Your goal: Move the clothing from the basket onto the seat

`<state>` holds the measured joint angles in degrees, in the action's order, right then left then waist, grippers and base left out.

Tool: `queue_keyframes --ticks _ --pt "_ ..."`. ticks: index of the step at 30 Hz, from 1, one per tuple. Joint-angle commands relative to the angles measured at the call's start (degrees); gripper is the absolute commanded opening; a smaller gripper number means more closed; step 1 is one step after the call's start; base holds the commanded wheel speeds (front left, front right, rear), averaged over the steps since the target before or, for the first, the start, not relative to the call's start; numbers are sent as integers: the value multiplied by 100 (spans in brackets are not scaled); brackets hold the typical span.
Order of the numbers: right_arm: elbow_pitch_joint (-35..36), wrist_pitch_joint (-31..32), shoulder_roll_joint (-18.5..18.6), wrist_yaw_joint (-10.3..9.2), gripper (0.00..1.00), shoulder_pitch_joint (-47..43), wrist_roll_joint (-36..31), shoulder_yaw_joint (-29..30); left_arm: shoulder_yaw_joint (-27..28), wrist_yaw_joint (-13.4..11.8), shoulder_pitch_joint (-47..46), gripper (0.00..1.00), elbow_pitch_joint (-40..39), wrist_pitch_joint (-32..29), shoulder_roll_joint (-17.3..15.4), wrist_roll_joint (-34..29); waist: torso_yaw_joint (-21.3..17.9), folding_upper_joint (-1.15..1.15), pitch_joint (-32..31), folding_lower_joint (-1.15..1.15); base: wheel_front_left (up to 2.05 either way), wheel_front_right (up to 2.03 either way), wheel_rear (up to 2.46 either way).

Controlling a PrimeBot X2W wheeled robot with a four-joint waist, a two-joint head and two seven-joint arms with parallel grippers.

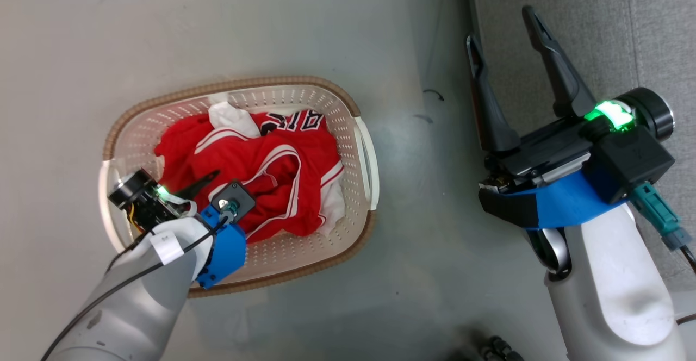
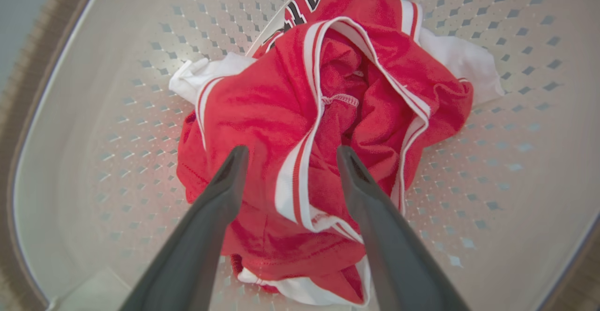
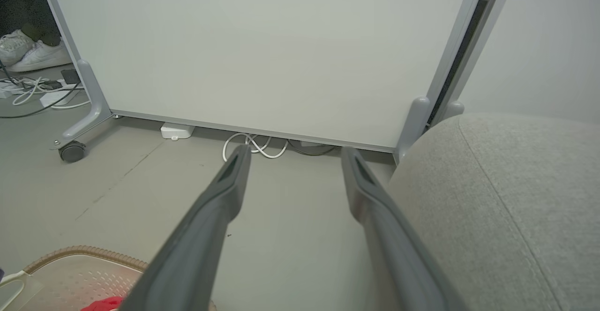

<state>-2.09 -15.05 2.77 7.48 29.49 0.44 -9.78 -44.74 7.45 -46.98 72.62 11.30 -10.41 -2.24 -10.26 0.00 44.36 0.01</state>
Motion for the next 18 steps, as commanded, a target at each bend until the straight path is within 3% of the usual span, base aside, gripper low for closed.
queue_keyframes --ticks 1,18 --pt "45 -20 20 3 100 123 -35 2 -43 2 -136 100 23 -51 -44 -43 -68 0 140 -1 0 0 0" --pt "410 -20 20 3 100 305 -113 48 -730 -88 -968 100 125 -990 -417 -553 -144 0 949 -1 0 0 0"
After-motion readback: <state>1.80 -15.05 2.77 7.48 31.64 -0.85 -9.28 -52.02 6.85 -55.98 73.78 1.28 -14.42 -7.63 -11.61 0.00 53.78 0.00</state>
